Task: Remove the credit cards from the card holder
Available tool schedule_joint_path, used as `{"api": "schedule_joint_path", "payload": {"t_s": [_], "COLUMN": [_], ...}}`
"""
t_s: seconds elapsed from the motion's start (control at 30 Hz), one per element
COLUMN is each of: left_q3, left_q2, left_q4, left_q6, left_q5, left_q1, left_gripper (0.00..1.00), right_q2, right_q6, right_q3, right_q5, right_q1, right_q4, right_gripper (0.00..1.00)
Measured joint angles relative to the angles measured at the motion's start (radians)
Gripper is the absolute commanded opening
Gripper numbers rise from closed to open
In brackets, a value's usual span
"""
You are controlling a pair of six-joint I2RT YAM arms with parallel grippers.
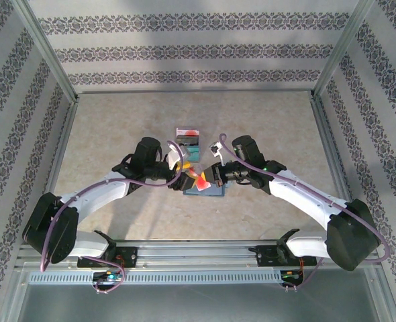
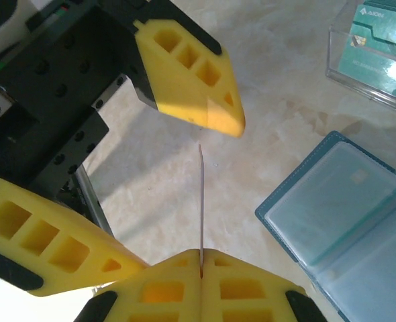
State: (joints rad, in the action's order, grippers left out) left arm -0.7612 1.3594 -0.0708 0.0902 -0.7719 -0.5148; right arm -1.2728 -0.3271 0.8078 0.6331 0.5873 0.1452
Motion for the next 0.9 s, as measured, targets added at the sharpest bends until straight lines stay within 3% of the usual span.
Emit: {"api": "schedule_joint_path", "payload": {"t_s": [0.2, 0.37, 0.67, 0.77, 0.9], "left_q3": [-0.003, -0.005, -0.006, -0.008, -0.013], "left_q2": [0.016, 0.016, 0.020, 0.023, 0.029], "left_q4": [-0.005, -0.010, -0.035, -0.038, -0.045], "left_q6": [0.008, 0.004, -0.041, -0.055, -0.068], "left_q5": [-0.079, -0.133, -0.233, -0.259, -0.281], "left_q1": [0.000, 0.006, 0.031, 0.033, 0.033], "left_gripper": [0.65, 0.37, 0.08, 0.00, 0.00], "right_q2": [0.014, 0.037, 0.043, 0.043, 0.045], "right_q6": [0.014, 0.025, 0.043, 0.047, 0.042], "right_q3": [0.000, -0.012, -0.028, -0.032, -0.040], "right_q5": [0.040, 0.088, 0.119, 0.131, 0.135], "right_q1": [0.000, 0.000, -0.018, -0.026, -0.036], "right_q4": [-0.015, -0.042, -0.069, -0.076, -0.093], "right_gripper": [0.00, 0.00, 0.01, 0.06, 0.27]}}
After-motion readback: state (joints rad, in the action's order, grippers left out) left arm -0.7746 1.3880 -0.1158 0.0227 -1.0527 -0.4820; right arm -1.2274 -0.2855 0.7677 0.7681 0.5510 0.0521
